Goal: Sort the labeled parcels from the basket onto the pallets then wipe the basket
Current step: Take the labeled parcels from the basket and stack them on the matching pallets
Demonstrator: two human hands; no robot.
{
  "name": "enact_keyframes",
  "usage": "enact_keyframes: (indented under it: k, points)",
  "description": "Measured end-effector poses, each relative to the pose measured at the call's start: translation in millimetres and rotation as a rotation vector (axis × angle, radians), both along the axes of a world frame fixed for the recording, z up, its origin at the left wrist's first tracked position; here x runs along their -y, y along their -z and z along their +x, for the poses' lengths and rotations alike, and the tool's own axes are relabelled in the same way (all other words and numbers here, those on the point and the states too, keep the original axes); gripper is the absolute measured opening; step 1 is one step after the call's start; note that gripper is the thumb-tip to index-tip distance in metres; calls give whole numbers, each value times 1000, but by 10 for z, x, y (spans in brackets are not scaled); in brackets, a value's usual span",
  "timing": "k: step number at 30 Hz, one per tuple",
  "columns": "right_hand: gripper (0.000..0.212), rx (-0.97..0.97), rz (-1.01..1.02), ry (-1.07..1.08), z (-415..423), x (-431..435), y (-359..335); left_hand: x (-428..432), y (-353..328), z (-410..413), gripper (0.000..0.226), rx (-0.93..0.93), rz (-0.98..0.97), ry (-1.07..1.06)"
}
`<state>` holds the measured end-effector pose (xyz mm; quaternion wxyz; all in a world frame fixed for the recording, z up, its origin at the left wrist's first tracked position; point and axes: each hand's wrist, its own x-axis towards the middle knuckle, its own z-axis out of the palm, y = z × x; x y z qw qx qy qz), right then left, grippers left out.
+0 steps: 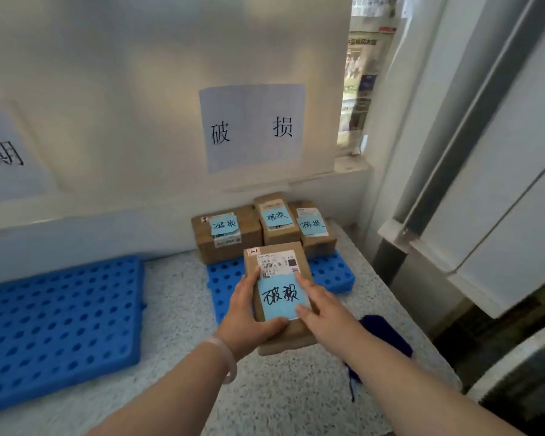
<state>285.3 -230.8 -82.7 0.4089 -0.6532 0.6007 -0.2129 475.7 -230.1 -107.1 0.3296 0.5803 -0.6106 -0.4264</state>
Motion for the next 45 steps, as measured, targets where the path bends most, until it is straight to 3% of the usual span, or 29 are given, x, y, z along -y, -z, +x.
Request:
enact_keyframes:
  k: [15,36,45]
  points:
    - [60,-72,187,-102,1122,876,771,671,680,1062,139,87,224,-17]
    - [67,-132,207,-188,1219,1485,927,1256,980,1192,126,97,200,-17]
    - [76,-198,139,-220,876,1231,655,1099,725,1145,120,366,184,-50]
